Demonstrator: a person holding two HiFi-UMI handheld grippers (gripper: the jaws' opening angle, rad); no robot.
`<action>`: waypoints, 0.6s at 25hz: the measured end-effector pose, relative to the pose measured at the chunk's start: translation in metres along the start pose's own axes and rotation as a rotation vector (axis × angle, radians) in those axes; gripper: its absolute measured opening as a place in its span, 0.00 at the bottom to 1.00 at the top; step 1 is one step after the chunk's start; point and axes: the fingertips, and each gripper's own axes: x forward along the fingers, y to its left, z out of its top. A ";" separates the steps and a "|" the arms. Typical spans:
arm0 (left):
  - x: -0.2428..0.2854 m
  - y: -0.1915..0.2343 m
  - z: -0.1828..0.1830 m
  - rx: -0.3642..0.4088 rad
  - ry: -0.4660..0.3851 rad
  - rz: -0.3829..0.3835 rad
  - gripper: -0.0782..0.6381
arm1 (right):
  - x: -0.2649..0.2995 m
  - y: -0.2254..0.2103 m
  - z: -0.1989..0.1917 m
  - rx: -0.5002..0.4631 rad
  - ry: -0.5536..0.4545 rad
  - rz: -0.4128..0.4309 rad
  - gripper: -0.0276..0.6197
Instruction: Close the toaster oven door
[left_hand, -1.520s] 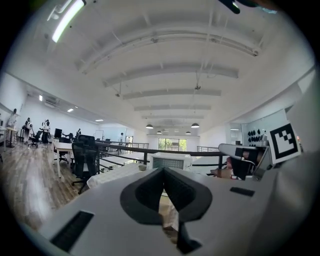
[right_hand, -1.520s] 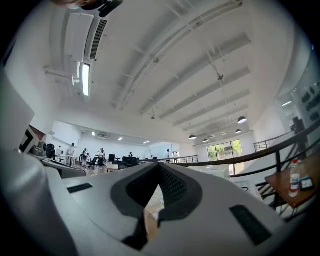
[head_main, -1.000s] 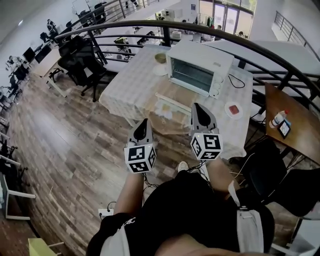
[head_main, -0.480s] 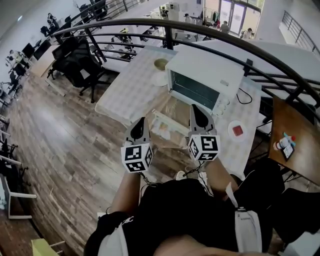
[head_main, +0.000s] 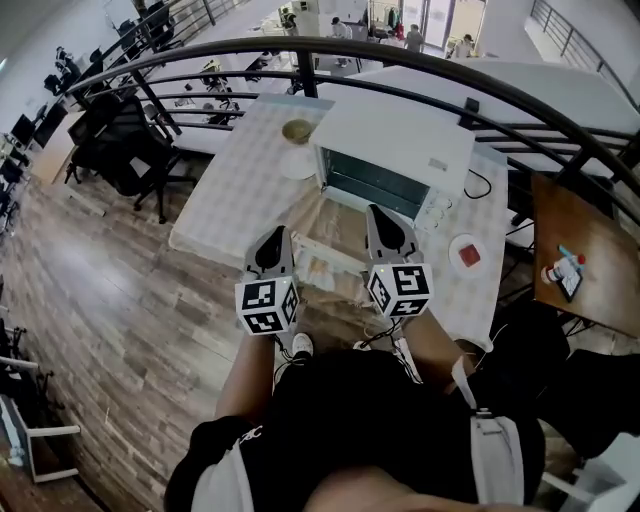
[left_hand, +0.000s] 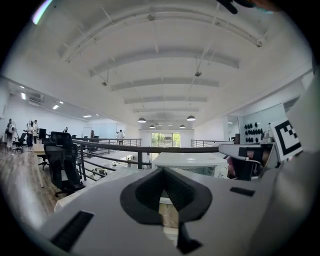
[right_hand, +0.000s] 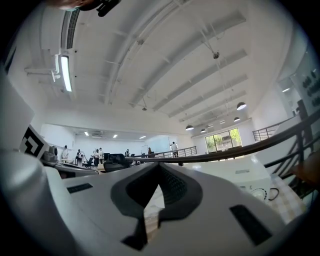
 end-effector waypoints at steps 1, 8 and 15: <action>0.005 0.003 0.001 -0.004 0.003 -0.014 0.13 | 0.003 -0.001 0.001 0.003 -0.001 -0.012 0.05; 0.030 0.029 -0.015 0.006 0.043 -0.075 0.13 | 0.019 -0.002 -0.001 -0.013 0.021 -0.084 0.05; 0.047 0.037 -0.076 0.024 0.180 -0.169 0.26 | 0.023 0.002 -0.026 -0.017 0.097 -0.141 0.05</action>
